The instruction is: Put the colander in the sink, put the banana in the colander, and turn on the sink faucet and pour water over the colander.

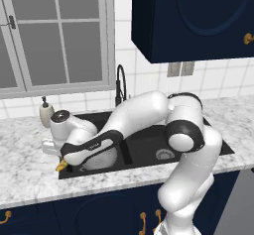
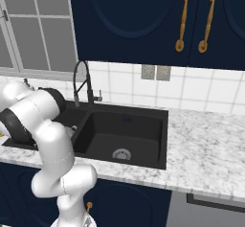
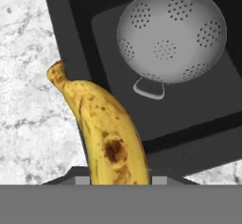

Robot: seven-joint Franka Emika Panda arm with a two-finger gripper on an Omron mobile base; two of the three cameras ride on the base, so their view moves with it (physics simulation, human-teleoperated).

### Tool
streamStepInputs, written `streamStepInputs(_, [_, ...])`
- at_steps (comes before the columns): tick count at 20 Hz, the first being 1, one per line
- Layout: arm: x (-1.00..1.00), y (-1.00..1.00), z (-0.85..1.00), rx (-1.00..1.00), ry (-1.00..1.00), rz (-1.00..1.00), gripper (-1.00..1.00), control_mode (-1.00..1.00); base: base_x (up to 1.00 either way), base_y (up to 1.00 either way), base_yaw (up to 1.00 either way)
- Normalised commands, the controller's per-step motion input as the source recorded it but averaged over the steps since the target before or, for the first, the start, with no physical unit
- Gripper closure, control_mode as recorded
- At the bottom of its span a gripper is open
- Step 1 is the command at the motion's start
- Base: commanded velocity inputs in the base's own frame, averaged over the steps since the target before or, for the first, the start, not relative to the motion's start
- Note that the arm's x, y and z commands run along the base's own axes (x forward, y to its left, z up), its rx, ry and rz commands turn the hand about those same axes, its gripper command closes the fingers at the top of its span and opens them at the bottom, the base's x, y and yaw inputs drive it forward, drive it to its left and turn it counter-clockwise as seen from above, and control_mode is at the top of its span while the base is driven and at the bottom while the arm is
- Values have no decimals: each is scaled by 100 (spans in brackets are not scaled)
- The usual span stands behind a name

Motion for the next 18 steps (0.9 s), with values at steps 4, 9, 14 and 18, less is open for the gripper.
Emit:
streamStepInputs(4, [37,-65,5,-3,10,-28,100,-100,0,0,0])
streamStepInputs(9, [67,-42,0,-9,17,-25,100,-100,0,0,0])
streamStepInputs(14, [58,-19,-18,-1,22,-7,100,-100,0,0,0])
streamStepInputs(18, [63,-1,-27,-3,6,0,100,-100,0,0,0])
